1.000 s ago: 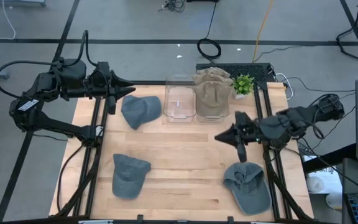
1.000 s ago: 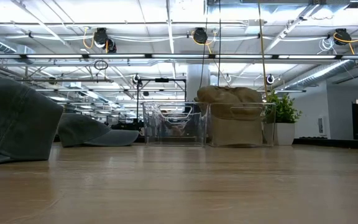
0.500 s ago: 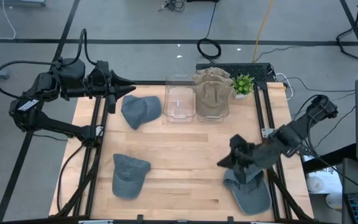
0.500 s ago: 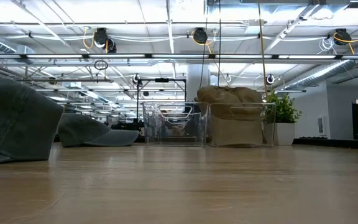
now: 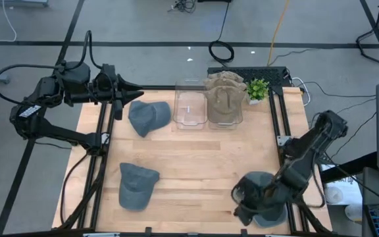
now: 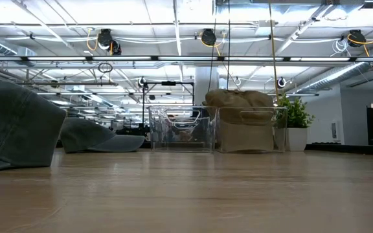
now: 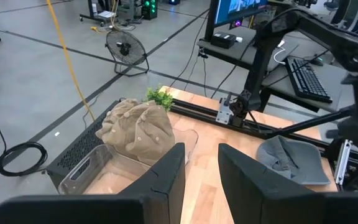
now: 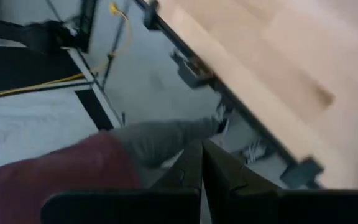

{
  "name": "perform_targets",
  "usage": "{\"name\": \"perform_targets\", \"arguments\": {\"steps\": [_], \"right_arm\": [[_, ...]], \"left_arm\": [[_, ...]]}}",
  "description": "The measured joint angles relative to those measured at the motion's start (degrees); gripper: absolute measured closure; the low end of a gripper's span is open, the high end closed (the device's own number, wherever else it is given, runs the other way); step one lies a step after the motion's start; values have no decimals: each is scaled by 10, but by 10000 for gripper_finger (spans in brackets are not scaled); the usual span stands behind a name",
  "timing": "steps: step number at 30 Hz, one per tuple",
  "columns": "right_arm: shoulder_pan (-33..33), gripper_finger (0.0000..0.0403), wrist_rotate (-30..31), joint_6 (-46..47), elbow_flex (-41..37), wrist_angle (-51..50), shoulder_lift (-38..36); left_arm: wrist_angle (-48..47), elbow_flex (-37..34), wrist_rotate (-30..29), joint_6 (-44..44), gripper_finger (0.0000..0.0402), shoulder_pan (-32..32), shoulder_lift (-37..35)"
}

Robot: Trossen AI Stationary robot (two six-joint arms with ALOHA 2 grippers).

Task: Pick & Place hat
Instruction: Put the bottom right blue cap into the left transparent bin

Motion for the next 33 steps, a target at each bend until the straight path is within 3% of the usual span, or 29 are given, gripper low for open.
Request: {"name": "perform_targets", "arguments": {"steps": [9,16,20,25,29,33], "right_arm": [[8,403,-60,107,56,-57,95],[20,403,-128,174,68,-76,173],[32,403,-136,222,68,-78,209],[38,403,-116,191,68,-37,233],[28,385,-192,153,67,-38,240],[18,328,-235,118,67,-79,240]], "left_arm": [[0,0,19,4,298,-1,0],[0,0,19,5,298,-1,0],[-1,0,19,6,298,-1,0],[-1,0,19,22,298,-1,0],[-1,0,20,27,298,-1,0],[-3,0,39,28,298,-1,0]]}}
